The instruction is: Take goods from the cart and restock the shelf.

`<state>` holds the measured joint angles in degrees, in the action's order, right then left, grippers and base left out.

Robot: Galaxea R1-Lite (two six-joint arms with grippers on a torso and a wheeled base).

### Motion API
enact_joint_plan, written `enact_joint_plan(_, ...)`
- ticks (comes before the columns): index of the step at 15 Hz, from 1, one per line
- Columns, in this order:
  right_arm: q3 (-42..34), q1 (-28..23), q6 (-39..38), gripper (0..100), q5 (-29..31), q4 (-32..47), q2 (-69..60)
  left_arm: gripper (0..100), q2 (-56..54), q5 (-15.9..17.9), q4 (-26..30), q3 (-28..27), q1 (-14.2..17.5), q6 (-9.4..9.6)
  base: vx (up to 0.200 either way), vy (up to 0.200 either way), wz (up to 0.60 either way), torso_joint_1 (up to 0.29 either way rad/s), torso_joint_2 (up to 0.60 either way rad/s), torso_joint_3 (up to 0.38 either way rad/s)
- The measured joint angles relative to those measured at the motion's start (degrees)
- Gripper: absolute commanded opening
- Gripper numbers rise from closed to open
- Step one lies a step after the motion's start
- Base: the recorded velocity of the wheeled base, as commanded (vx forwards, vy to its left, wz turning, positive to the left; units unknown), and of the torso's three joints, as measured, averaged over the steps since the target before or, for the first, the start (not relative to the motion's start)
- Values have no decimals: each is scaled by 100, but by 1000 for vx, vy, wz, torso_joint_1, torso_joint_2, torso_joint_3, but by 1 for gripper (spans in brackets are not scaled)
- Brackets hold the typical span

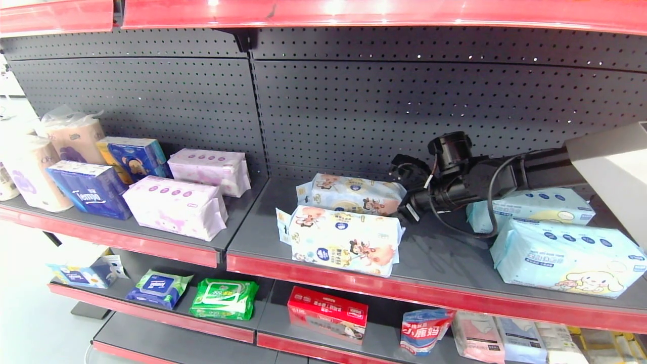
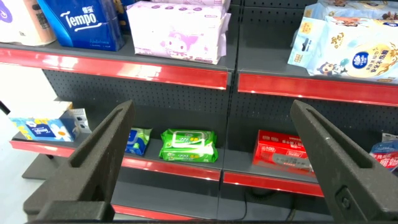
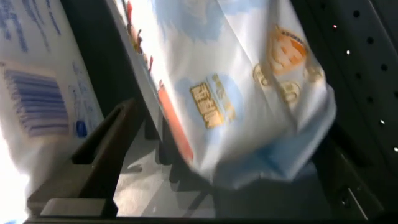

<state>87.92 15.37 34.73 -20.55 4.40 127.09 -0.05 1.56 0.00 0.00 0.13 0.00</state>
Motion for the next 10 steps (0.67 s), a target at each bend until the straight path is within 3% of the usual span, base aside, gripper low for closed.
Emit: enact_joint_plan(10,-752,-240,-169,100,0,-63,-823,100,0,0,0,0,2,0,0,0,0,0,0,0)
